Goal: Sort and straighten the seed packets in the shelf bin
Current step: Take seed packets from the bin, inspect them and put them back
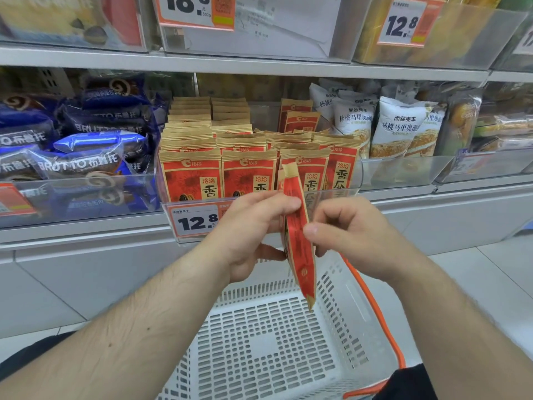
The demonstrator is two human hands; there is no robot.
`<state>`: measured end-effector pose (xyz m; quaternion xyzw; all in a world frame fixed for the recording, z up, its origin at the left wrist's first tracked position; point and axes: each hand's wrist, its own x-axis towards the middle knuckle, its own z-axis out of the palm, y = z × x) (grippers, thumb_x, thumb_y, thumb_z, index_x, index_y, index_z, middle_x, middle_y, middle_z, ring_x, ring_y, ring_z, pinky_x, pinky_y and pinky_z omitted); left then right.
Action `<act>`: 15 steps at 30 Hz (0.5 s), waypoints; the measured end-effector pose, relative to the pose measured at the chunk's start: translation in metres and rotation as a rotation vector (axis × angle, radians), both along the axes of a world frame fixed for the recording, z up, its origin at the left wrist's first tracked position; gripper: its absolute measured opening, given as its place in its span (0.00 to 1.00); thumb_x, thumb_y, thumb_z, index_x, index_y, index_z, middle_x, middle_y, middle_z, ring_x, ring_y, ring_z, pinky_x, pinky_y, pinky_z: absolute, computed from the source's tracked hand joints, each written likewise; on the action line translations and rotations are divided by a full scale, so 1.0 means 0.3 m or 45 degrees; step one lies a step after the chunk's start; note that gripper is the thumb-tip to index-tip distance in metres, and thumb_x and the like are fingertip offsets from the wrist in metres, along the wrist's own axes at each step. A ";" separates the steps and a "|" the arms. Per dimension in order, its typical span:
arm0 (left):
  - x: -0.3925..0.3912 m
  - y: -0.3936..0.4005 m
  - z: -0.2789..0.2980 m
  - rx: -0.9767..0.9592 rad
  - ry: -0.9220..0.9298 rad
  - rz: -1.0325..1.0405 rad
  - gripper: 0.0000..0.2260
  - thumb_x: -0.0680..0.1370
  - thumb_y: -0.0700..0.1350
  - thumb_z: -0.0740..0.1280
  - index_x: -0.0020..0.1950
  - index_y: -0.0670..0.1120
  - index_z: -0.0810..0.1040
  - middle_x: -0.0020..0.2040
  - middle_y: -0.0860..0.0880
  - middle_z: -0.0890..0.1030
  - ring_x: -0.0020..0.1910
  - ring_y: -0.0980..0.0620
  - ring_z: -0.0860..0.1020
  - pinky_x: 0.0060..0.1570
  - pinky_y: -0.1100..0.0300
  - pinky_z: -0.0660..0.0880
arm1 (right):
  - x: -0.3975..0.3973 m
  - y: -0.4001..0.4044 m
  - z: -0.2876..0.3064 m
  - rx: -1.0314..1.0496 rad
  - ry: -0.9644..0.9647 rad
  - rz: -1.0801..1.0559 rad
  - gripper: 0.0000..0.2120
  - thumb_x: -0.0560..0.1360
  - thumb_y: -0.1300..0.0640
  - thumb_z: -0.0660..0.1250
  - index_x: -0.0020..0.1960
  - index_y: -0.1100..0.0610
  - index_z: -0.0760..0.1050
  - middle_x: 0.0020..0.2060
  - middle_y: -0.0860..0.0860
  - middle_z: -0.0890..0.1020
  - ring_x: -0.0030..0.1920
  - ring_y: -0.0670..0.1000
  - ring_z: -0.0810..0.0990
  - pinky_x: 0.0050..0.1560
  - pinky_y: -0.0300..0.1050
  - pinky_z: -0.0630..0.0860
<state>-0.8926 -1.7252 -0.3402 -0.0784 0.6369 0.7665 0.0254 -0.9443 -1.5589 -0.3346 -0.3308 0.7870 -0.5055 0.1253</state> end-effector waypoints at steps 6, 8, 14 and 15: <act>-0.008 -0.024 0.014 0.072 -0.036 0.131 0.16 0.79 0.45 0.67 0.30 0.51 0.82 0.32 0.51 0.81 0.34 0.51 0.80 0.51 0.35 0.78 | 0.011 0.016 0.024 0.517 0.036 0.209 0.06 0.71 0.64 0.73 0.36 0.58 0.83 0.32 0.52 0.84 0.34 0.48 0.80 0.44 0.57 0.80; -0.008 -0.028 0.013 0.098 -0.054 0.149 0.15 0.79 0.46 0.66 0.31 0.50 0.81 0.32 0.51 0.82 0.34 0.51 0.80 0.51 0.36 0.78 | 0.014 0.013 0.023 0.500 0.042 0.190 0.05 0.71 0.63 0.72 0.37 0.58 0.83 0.33 0.51 0.84 0.35 0.50 0.81 0.45 0.57 0.80; -0.008 -0.031 0.015 0.096 -0.040 0.156 0.14 0.78 0.47 0.68 0.32 0.50 0.81 0.35 0.50 0.82 0.41 0.49 0.81 0.55 0.33 0.77 | 0.016 0.008 0.018 0.523 0.048 0.175 0.07 0.72 0.56 0.74 0.36 0.57 0.84 0.35 0.57 0.84 0.39 0.62 0.81 0.43 0.61 0.79; -0.007 -0.031 0.016 0.088 -0.040 0.143 0.15 0.78 0.47 0.68 0.31 0.51 0.82 0.35 0.50 0.82 0.43 0.49 0.82 0.55 0.32 0.77 | 0.014 0.007 0.016 0.539 0.057 0.178 0.07 0.73 0.58 0.73 0.37 0.57 0.83 0.35 0.57 0.84 0.40 0.63 0.81 0.43 0.62 0.79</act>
